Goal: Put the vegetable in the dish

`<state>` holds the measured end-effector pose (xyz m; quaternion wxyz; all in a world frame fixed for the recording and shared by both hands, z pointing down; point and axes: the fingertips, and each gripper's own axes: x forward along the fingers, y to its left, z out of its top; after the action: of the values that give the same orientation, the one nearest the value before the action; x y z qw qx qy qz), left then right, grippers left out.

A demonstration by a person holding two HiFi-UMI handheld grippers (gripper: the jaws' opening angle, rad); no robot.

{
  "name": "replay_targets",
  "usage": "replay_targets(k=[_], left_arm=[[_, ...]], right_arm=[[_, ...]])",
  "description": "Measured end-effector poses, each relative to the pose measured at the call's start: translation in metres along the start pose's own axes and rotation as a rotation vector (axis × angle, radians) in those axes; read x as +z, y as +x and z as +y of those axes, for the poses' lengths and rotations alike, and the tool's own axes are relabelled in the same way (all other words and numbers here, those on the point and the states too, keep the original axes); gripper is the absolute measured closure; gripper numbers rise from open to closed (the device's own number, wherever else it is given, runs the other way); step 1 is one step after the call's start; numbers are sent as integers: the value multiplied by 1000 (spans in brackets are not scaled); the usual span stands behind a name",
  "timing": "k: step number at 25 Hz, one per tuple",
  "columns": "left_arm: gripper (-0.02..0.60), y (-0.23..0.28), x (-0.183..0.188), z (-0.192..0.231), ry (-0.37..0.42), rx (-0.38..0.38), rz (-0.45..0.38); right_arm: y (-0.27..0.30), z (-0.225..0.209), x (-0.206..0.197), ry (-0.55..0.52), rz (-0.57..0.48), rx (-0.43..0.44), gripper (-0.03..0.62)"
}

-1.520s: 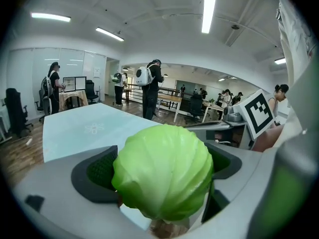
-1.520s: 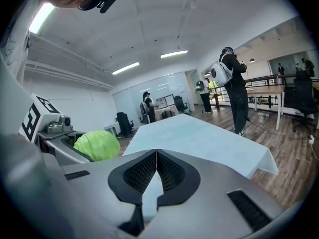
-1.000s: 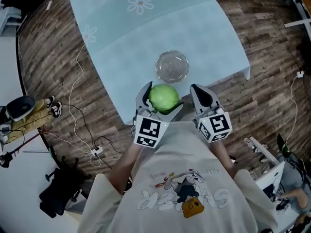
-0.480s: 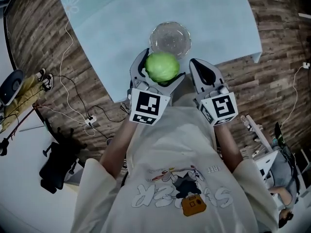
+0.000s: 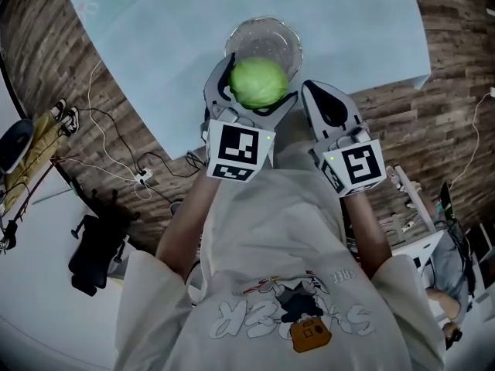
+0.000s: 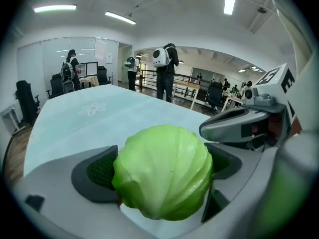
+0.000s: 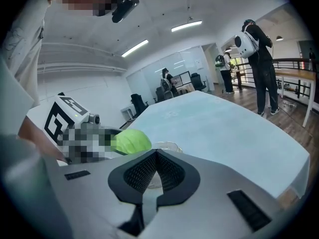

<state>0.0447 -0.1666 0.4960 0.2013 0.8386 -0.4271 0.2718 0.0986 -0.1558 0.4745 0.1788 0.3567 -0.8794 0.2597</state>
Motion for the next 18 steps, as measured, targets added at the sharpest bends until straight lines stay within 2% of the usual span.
replay_targets(k=[7,14,18], left_arm=[[38,33,-17,9,-19,21,50],[38,58,-47,14,-40,46,169],[38,68,-48,17,-39,69,225]], right_arm=[[8,-21,-12,31,9,-20,572],[12,-34,-18,62,9,-41,572],[9,-37,-20,76,9,-54,572]])
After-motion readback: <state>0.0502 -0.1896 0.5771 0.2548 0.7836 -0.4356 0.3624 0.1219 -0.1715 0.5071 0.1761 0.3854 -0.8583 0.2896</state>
